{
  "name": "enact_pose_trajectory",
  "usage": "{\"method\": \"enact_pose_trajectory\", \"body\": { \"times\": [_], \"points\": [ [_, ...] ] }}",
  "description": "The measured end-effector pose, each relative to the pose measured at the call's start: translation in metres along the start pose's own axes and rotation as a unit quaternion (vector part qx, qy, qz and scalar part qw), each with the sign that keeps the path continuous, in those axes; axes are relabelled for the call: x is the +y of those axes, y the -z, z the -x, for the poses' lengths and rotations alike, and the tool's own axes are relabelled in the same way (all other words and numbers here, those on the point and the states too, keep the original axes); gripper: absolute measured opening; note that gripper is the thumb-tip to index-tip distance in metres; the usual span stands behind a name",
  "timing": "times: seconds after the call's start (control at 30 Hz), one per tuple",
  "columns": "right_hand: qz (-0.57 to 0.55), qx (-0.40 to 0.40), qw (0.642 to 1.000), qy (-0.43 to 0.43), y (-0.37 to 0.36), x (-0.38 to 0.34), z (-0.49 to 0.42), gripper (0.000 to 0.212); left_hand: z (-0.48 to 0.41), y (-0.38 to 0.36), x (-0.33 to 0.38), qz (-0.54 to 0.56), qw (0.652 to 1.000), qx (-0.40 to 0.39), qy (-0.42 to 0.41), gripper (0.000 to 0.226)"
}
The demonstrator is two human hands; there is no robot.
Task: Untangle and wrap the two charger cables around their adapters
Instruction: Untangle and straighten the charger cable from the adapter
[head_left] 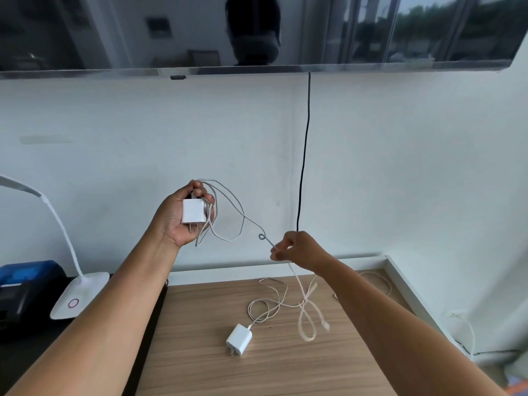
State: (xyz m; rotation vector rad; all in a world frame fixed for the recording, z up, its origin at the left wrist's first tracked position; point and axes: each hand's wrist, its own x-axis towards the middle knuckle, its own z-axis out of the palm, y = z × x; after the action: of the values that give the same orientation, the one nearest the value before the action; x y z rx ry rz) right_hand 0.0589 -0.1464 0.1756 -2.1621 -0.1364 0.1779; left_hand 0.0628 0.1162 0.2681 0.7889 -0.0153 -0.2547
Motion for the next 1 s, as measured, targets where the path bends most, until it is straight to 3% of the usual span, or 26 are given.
{"method": "enact_pose_trajectory", "body": {
  "times": [0.1, 0.2, 0.33, 0.5, 0.77, 1.0],
  "points": [
    [-0.029, -0.039, 0.999, 0.011, 0.002, -0.004, 0.005, 0.022, -0.002, 0.002, 0.002, 0.026, 1.000, 0.014, -0.003, 0.025],
    [-0.138, -0.128, 0.982, -0.004, 0.001, -0.009, 0.012, 0.018, -0.002, 0.002, -0.001, 0.019, 1.000, 0.022, 0.005, 0.022],
    [-0.236, -0.206, 0.949, -0.029, 0.003, -0.013, 0.014, 0.041, -0.001, -0.001, -0.005, 0.021, 0.999, 0.029, 0.014, 0.022],
    [-0.282, -0.244, 0.928, -0.003, 0.009, -0.011, 0.016, 0.020, -0.001, 0.003, -0.003, 0.044, 0.998, 0.044, 0.008, 0.025],
    [-0.211, -0.170, 0.959, -0.082, 0.005, -0.008, 0.007, 0.012, -0.001, 0.002, 0.001, 0.065, 0.997, 0.041, 0.003, 0.028],
    [-0.208, -0.020, 0.966, -0.154, -0.003, 0.004, 0.004, 0.014, 0.000, 0.005, 0.018, 0.097, 0.995, 0.034, 0.009, 0.011]
  ]
}}
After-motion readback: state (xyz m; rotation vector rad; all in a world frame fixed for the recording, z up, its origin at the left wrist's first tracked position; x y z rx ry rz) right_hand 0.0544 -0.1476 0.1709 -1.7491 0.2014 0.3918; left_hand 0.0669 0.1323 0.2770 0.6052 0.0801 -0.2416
